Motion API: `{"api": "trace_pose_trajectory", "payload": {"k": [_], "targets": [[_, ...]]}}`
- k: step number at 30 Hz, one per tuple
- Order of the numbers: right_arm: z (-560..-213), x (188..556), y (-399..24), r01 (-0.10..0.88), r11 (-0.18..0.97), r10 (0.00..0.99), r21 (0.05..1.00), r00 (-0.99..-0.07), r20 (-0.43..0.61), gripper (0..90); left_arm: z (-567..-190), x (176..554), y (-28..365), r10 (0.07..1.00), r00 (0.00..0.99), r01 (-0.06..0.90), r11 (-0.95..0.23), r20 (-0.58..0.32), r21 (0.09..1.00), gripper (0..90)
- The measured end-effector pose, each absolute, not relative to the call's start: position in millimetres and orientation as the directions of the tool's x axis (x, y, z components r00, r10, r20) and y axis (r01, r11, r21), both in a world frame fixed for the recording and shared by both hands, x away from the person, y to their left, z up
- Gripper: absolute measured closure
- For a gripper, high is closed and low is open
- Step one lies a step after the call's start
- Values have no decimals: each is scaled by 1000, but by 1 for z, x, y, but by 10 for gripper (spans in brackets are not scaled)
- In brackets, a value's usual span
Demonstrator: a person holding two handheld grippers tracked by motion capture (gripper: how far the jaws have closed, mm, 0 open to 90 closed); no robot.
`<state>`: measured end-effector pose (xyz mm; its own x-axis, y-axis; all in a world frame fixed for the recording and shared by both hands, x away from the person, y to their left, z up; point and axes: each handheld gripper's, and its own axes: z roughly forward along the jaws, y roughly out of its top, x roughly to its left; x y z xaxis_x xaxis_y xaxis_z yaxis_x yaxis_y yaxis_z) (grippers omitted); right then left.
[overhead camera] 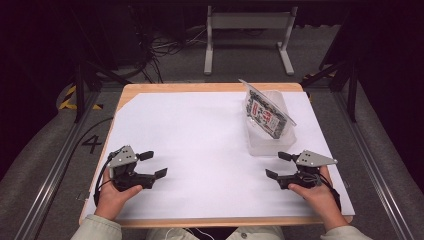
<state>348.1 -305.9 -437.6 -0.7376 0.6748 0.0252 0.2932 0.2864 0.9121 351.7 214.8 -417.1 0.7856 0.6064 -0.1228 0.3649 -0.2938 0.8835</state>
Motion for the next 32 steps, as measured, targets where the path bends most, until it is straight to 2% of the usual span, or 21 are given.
{"api": "trace_pose_trajectory", "payload": {"k": [11, 18, 20, 24, 32], "targets": [[-442, 350, -299, 322, 319, 685, 891, -729, 18, 156, -427, 354, 215, 621, 775, 373, -293, -122, 881, 183], [-443, 356, -293, 393, 360, 723, 846, -690, 13, 165, -429, 355, 215, 634, 764, 381, -295, -118, 876, 183], [-442, 357, -293, 446, 394, 736, 803, -677, 15, 226, -430, 355, 215, 638, 761, 386, -303, -115, 871, 183], [-445, 357, -294, 468, 415, 739, 780, -673, 10, 219, -431, 356, 213, 637, 764, 384, -318, -105, 867, 183], [-444, 356, -297, 447, 400, 724, 800, -689, 23, 191, -432, 357, 213, 644, 759, 389, -328, -97, 861, 174]]}}
